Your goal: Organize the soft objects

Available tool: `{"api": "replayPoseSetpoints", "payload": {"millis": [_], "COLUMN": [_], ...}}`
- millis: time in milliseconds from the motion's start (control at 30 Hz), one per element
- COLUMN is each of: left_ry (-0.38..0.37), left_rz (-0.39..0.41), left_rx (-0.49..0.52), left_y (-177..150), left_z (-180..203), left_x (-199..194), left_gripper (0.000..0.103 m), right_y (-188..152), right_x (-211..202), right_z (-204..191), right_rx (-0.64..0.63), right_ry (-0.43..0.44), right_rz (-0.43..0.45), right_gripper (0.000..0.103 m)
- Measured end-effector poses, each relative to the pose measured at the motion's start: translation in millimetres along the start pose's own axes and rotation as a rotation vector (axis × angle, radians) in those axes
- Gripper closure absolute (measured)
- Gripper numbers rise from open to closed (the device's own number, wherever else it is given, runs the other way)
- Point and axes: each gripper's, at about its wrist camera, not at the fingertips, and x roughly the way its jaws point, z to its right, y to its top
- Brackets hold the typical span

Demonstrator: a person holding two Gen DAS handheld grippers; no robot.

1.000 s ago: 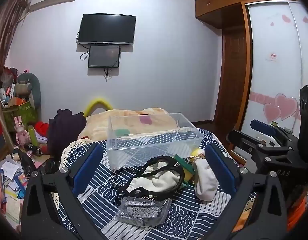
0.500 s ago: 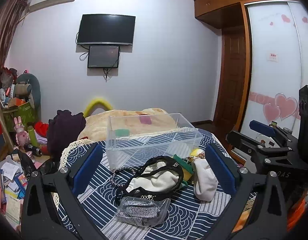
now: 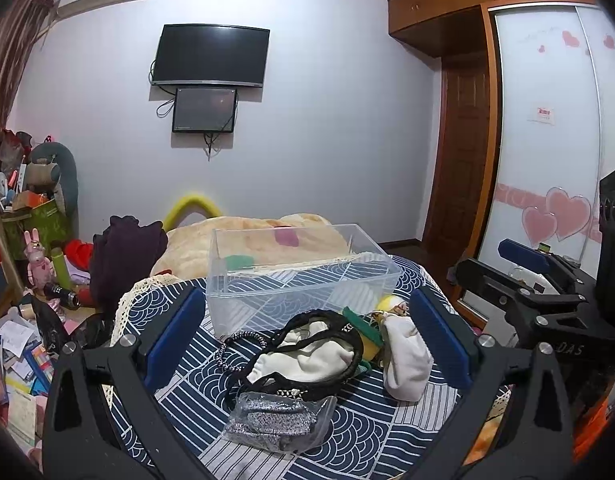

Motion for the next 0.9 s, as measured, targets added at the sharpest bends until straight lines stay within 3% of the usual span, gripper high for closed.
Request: {"api": "replayPoseSetpoints", "payload": {"millis": [900], "left_ry": [0.002], "left_rz": [-0.003], "left_rx": [-0.002], "left_y": [-1.0], "left_z": [-0.5], "left_x": [1.7], "left_gripper": [0.0], "right_y": [2.7], "right_x": [-2.8], "right_z": [-1.0], "right_rx": [0.006], "right_ry": [0.006], "right_rz": [0.002], "right_gripper": [0.0]}}
